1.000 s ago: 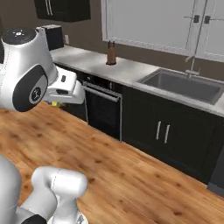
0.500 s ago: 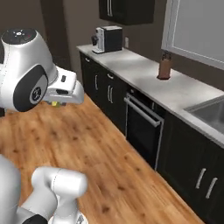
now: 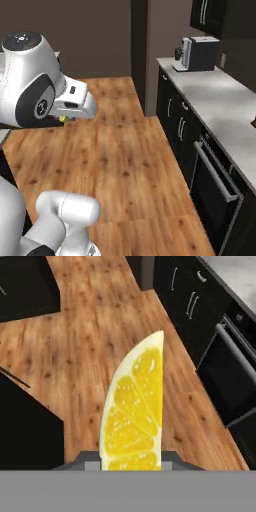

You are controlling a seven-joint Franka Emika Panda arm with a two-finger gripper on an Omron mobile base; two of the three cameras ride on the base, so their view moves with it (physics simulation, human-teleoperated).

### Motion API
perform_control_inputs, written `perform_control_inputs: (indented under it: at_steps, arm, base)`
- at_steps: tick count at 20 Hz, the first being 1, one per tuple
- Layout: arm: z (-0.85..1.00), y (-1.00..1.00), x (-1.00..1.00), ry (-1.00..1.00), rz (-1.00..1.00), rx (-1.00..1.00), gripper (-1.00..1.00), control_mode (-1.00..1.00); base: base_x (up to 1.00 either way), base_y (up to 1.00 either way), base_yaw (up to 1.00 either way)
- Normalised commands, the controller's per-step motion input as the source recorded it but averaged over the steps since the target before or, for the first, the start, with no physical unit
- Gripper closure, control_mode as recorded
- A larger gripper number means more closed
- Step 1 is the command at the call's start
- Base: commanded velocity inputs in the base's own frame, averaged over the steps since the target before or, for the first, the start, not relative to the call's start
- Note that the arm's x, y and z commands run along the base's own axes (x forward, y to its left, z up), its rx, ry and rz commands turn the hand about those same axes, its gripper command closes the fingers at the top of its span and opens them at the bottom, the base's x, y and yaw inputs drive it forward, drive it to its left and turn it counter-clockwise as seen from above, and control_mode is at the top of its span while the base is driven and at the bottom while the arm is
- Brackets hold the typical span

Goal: There is a bowl on the dining counter. Grab a lemon wedge from the fridge and place it in the bowl. Then get the liquor bottle and glass cup from the cabinet and place them next to the bowl.

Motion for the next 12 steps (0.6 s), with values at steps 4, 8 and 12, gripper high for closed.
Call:
perform_control_inputs:
  at_steps: [4,8,12]
  arm:
    - [0.0,0.0,0.0,0.0,0.0,0.0,1.0,1.0]
    - [0.0,0.0,0.0,0.0,0.0,0.0,1.0,1.0]
    - [0.0,0.0,0.0,0.0,0.0,0.0,1.0,1.0]
  base:
    - [0.93,-0.23,0.61]
    - [0.94,-0.26,0.6]
    - [0.93,-0.34,0.58]
